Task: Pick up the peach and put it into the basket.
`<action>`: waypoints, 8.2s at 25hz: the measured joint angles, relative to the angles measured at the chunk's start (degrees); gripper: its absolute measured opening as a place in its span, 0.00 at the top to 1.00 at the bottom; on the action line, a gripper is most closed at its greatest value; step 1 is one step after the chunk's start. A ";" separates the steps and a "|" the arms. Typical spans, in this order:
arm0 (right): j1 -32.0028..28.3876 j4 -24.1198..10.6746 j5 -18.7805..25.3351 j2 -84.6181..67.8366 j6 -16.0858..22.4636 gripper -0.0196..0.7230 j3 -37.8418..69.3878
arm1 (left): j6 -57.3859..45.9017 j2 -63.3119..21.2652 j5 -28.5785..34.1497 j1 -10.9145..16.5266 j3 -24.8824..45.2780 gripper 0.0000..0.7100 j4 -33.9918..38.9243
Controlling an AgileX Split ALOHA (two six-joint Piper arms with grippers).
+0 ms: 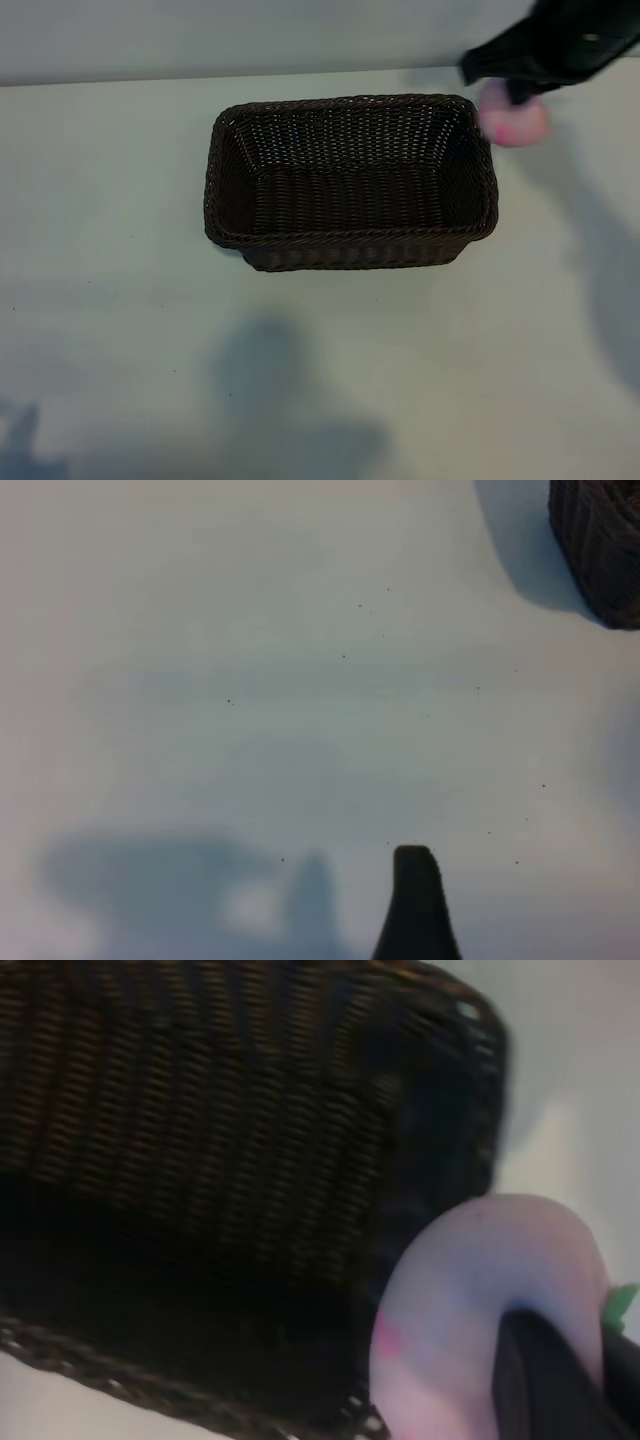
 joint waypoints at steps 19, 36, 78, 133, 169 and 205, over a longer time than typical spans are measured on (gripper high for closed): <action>5.13 3.81 -5.51 16.35 -2.17 0.91 -3.55 | 0.00 0.00 0.00 0.00 0.00 0.24 0.00; 9.75 5.48 -7.24 19.12 -3.39 0.91 -4.68 | -0.12 0.00 0.00 0.00 0.00 0.24 0.00; -10.76 -2.64 11.74 18.78 -2.89 0.27 -29.78 | 0.06 0.00 0.00 0.00 0.00 0.24 0.00; -25.66 4.77 12.25 -59.33 -5.01 0.34 6.90 | -0.11 0.00 0.00 0.00 0.00 0.24 0.00; -16.66 -0.57 8.53 -100.05 -0.46 0.34 48.46 | 0.04 0.00 -0.05 0.00 0.00 0.24 0.00; -16.66 -2.89 3.04 -100.12 1.65 0.34 60.77 | -0.13 0.00 -0.05 0.00 0.00 0.24 0.00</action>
